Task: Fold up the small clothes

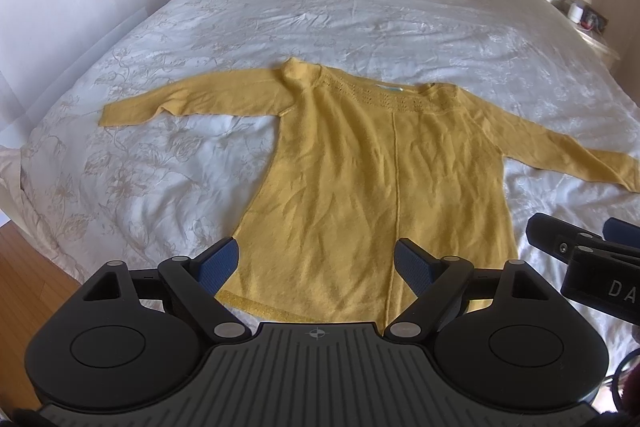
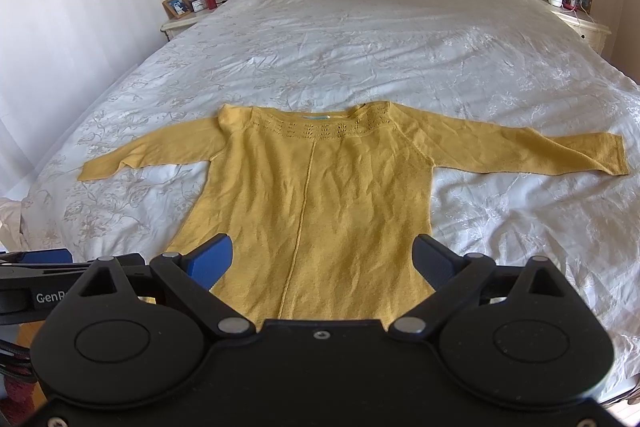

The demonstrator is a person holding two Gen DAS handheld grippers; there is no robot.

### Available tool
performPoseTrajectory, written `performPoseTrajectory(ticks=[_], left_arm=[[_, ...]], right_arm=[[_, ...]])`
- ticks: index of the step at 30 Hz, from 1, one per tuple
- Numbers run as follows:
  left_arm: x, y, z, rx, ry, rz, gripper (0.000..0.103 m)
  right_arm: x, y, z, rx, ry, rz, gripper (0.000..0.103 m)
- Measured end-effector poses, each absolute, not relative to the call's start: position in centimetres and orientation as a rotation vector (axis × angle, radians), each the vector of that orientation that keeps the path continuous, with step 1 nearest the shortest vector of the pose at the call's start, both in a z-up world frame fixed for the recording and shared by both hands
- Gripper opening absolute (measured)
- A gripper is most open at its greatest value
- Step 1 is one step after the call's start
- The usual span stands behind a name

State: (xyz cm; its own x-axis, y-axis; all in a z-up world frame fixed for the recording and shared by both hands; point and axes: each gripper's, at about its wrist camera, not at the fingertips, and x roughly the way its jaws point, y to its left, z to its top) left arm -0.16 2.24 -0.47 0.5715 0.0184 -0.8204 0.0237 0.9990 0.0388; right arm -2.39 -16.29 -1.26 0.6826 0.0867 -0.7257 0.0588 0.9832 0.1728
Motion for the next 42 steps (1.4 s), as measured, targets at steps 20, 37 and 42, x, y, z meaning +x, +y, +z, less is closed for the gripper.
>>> performPoseTrajectory(ticks=[20,37,42], left_arm=[[0.4,3.0,-1.1,0.04,0.982,0.002,0.085],[6.5,4.9,-1.9,0.026,1.04,-0.006,0.085],[10.1,5.5,-2.2,0.021,1.051,-0.026,0.085]], right_arm=[[-2.4,-15.9,-1.7,0.197,0.83,0.019,0.097],[3.5,-14.8,-2.5,0.236,0.904,0.009,0.097],[6.3,-14.9,-3.1,0.275,0.915,-0.004,0.097]])
